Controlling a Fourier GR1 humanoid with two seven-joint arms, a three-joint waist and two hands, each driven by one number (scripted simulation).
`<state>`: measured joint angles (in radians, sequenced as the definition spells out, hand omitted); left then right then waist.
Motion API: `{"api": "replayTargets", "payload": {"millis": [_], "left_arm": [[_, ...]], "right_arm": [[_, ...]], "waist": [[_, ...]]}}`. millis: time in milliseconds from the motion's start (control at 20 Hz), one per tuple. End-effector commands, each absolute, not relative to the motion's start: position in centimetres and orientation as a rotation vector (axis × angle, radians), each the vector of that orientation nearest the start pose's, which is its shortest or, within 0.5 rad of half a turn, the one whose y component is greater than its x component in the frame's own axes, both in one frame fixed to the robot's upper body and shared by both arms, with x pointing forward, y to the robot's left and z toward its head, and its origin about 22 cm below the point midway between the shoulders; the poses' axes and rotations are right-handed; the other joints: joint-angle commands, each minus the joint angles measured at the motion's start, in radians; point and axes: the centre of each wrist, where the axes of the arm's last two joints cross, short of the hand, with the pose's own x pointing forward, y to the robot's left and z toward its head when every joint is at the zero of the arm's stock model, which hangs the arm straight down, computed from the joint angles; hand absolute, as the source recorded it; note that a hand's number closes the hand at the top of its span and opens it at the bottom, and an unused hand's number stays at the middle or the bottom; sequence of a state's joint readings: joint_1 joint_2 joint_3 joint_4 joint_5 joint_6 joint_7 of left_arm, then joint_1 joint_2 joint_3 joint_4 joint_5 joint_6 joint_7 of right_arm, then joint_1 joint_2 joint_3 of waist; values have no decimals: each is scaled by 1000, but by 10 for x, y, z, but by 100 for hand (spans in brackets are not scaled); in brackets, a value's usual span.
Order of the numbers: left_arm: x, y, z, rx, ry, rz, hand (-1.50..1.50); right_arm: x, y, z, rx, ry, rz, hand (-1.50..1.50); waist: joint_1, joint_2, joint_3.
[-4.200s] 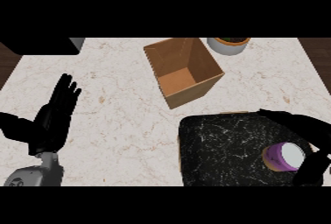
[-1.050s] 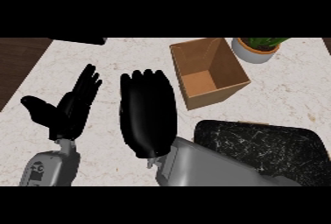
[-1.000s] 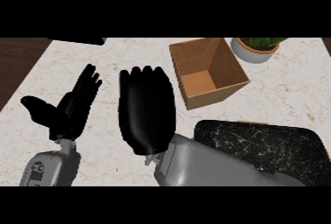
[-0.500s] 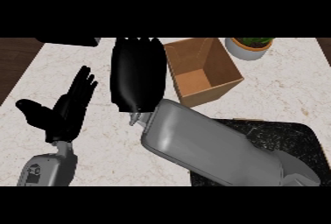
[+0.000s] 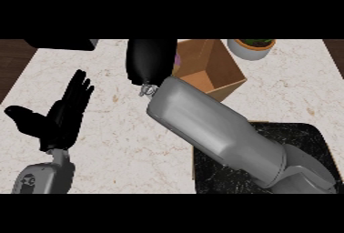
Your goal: Pick the can from the tray and place it in the cardboard box
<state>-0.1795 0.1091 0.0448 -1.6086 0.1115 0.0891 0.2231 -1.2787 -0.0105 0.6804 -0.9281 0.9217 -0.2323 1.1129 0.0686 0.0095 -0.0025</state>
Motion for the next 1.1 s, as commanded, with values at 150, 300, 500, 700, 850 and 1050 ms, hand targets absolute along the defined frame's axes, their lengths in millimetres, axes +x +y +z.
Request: {"api": "replayTargets", "payload": {"millis": [150,300,500,700,850,1050], "left_arm": [[268,254,51,34,-1562,64,0],[291,246,61,41,-1564,58,0],[286,235,60,13,-1553,65,0],[269,257,71,32,-1571,74,0],[267,248,60,27,-1550,57,0],[275,244,60,54,-1562,92,0]], "right_arm": [[398,19,154,-1365,-1347,740,150],[402,17,149,-1367,-1164,957,150],[413,-9,114,-1249,-921,1035,-150],[421,-24,103,-1175,-1090,896,-150],[419,-22,102,-1228,-1305,806,-150],[422,-22,129,-1241,-1604,614,-150]], "waist": [[-6,6,1],[-17,8,0],[-7,11,1],[-16,3,3],[-20,5,3],[-36,4,3]]}}
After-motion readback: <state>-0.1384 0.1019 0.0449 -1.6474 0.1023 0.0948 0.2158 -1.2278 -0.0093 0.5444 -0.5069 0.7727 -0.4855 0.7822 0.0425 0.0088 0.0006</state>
